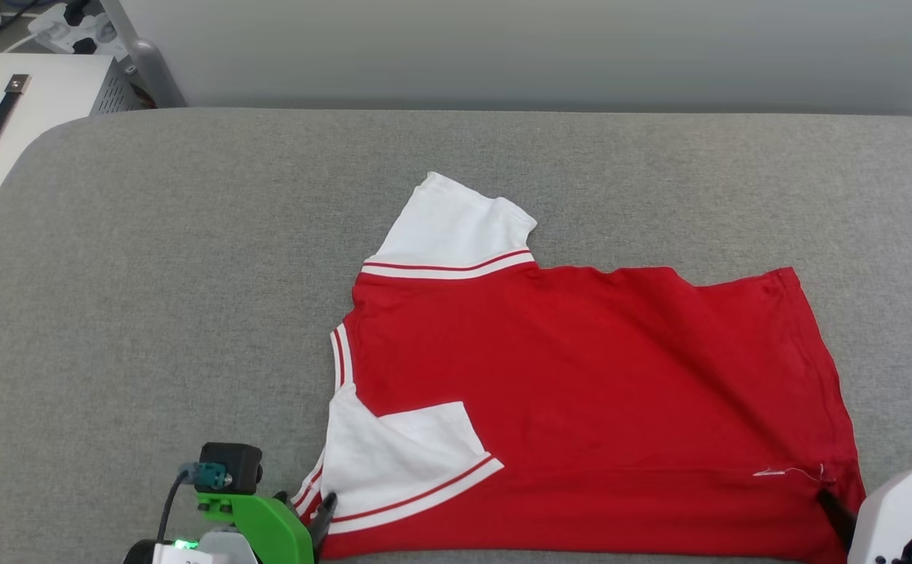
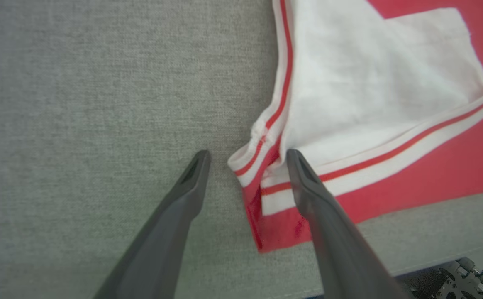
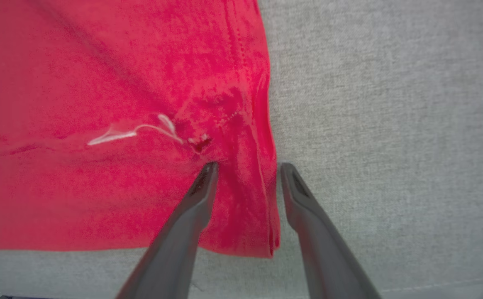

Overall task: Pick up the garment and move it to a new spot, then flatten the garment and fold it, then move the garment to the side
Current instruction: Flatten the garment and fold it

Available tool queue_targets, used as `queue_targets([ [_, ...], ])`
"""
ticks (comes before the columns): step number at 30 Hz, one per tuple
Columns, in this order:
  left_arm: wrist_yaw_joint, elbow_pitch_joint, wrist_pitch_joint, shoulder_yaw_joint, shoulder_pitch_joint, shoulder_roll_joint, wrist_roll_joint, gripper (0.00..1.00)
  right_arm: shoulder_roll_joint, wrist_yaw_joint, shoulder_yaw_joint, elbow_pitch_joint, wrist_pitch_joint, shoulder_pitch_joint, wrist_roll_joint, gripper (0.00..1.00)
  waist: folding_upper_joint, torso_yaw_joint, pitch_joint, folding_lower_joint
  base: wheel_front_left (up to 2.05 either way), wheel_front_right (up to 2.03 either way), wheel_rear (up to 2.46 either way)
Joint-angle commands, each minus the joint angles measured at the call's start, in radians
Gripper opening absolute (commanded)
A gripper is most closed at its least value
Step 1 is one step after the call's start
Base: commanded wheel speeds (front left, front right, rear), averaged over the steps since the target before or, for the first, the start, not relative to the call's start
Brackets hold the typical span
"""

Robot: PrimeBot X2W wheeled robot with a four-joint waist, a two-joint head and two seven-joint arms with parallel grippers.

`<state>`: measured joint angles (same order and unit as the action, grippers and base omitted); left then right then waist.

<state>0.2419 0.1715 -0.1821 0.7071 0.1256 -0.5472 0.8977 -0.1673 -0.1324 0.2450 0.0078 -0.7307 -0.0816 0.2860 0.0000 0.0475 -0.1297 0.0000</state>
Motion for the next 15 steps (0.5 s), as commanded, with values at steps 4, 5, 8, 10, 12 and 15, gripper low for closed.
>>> queue_targets([
  [4, 0.005, -0.05, 0.035, -0.038, 0.039, -0.034, -0.014, 1.0, -0.013, 0.002, -0.028, -0.046, 0.037, 0.041, 0.035, 1.0, 0.0, -0.023, -0.003, 0.0, 0.0, 0.0, 0.0],
  [5, 0.007, -0.08, 0.034, -0.048, 0.051, -0.043, -0.014, 1.0, -0.015, 0.002, -0.033, -0.064, 0.043, 0.048, 0.043, 1.0, 0.0, -0.03, -0.006, 0.0, 0.0, 0.0, 0.0],
  [8, 0.015, -0.157, 0.031, -0.077, 0.105, -0.066, -0.025, 1.0, -0.019, 0.002, -0.046, -0.116, 0.06, 0.072, 0.062, 1.0, 0.0, -0.055, -0.022, 0.0, 0.0, 0.0, 0.0],
  [10, 0.008, -0.2, 0.005, -0.093, 0.156, -0.076, -0.018, 1.0, -0.015, 0.002, -0.061, -0.156, 0.064, 0.095, 0.079, 1.0, 0.0, -0.08, -0.043, 0.0, 0.0, 0.0, 0.0],
  [12, 0.0, -0.227, -0.03, -0.104, 0.207, -0.089, -0.013, 1.0, -0.016, 0.002, -0.083, -0.192, 0.067, 0.117, 0.089, 1.0, 0.0, -0.107, -0.068, 0.0, 0.0, 0.0, 0.0],
  [15, -0.027, -0.239, -0.096, -0.108, 0.297, -0.111, -0.008, 1.0, -0.016, 0.002, -0.112, -0.244, 0.079, 0.151, 0.103, 1.0, 0.0, -0.144, -0.116, 0.0, 0.0, 0.0, 0.0],
])
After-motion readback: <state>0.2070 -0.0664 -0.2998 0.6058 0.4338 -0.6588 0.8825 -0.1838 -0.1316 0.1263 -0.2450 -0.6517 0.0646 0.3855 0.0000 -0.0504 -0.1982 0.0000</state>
